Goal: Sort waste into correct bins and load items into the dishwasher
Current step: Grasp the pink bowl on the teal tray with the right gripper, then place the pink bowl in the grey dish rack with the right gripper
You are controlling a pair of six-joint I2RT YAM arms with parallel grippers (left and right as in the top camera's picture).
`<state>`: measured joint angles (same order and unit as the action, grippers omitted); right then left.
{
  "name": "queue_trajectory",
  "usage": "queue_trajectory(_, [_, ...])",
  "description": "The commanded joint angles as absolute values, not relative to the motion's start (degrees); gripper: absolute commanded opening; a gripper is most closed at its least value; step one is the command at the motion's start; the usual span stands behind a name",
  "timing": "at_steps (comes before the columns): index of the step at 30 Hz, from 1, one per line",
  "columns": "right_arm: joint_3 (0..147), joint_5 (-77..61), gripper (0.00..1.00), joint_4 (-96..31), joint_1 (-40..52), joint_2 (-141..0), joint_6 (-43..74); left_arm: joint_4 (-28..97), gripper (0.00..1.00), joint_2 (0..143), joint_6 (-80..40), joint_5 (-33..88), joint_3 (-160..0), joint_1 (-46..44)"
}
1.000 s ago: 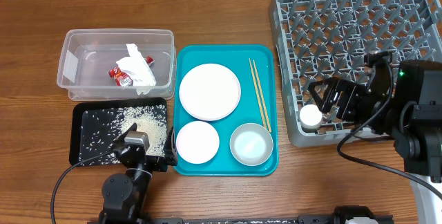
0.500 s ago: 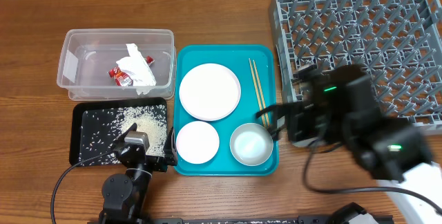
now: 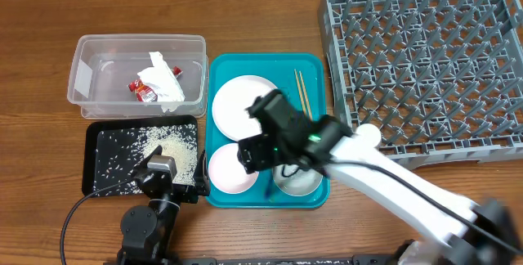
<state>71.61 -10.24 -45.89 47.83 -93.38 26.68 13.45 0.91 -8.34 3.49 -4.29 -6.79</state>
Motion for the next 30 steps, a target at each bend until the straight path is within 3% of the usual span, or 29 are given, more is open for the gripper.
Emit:
queue_trajectory(1, [71.64, -6.72, 0.69, -43.55, 47.88, -98.48, 27.70, 13.21, 1.00, 0.27, -7.27, 4.08, -4.01, -7.11])
queue_trajectory(9, [71.64, -9.04, 0.42, -42.04, 48.10, -105.54, 28.14, 13.21, 1.00, 0.27, -7.27, 4.05, -4.01, -7.11])
queue_trajectory(15, [70.61, -5.74, 0.39, -39.33, 48.93, -105.91, 28.34, 13.21, 1.00, 0.27, -7.27, 4.05, -4.01, -7.11])
queue_trajectory(19, [69.38, -5.63, 0.24, -38.83, 49.06, -106.28, 28.82, 13.21, 1.00, 0.27, -7.27, 4.08, -4.01, -7.11])
queue_trajectory(20, [69.56, -5.89, 0.10, -39.09, 49.06, -106.13, 28.82, 13.21, 1.00, 0.27, -7.27, 4.05, -4.01, -7.11])
queue_trajectory(21, [70.00, -6.04, 0.05, -39.70, 49.06, -105.97, 28.80, 13.21, 1.00, 0.27, -7.27, 4.08, -4.01, -7.11])
queue_trajectory(30, [75.75, 3.79, 0.04, -46.11, 48.88, -94.43, 27.66, 13.23, 1.00, 0.30, -7.27, 4.08, -4.01, -7.11])
